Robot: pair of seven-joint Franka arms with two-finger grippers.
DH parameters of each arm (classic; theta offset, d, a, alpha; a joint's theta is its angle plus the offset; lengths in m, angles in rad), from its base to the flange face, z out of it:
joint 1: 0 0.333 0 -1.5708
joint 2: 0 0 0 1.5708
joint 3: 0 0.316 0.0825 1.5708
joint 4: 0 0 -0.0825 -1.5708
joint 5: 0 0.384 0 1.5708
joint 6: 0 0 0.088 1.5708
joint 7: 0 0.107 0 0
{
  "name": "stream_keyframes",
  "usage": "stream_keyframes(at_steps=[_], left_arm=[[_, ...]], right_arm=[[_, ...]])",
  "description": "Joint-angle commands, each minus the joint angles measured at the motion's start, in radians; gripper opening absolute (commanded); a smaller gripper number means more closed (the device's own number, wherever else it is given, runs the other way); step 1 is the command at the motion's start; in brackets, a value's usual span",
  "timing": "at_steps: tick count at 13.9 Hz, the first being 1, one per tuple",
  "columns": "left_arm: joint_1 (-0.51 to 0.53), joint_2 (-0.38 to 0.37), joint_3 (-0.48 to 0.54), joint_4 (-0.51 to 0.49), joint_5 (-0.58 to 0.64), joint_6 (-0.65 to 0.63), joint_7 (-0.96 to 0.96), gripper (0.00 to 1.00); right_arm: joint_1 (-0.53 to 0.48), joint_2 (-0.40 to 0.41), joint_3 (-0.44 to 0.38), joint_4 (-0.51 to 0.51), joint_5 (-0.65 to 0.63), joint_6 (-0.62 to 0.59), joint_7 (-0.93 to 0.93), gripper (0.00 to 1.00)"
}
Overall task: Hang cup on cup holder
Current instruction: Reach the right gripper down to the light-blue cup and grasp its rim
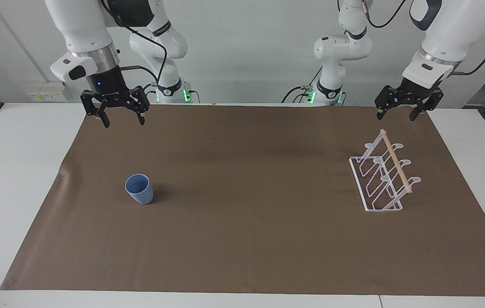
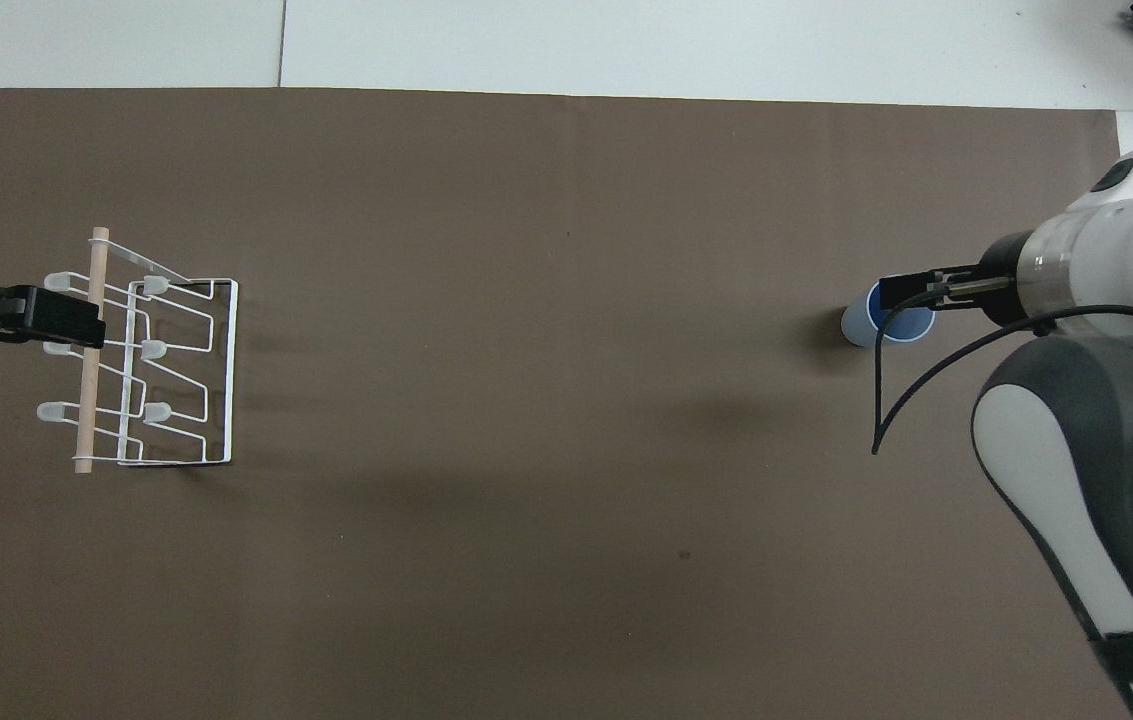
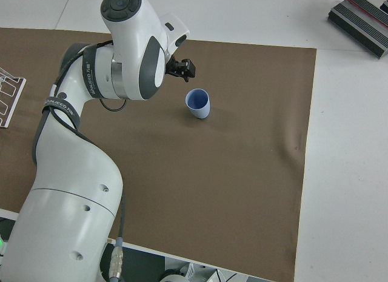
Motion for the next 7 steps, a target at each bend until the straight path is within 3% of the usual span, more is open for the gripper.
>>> stream_keyframes(at_steps=[1,7], left_arm=[[0.006,-0.032,0.002,-0.032,-0.011,-0.005,0.008,1.00],[0.006,-0.030,0.003,-0.032,-0.011,-0.005,0.008,1.00]], right_arm=[[-0.005,0.091,0.002,-0.022,0.022,0.107,-0.029,1.00],[0.018,0.204,0.002,-0.062,0.021,0.266,-0.017,1.00]])
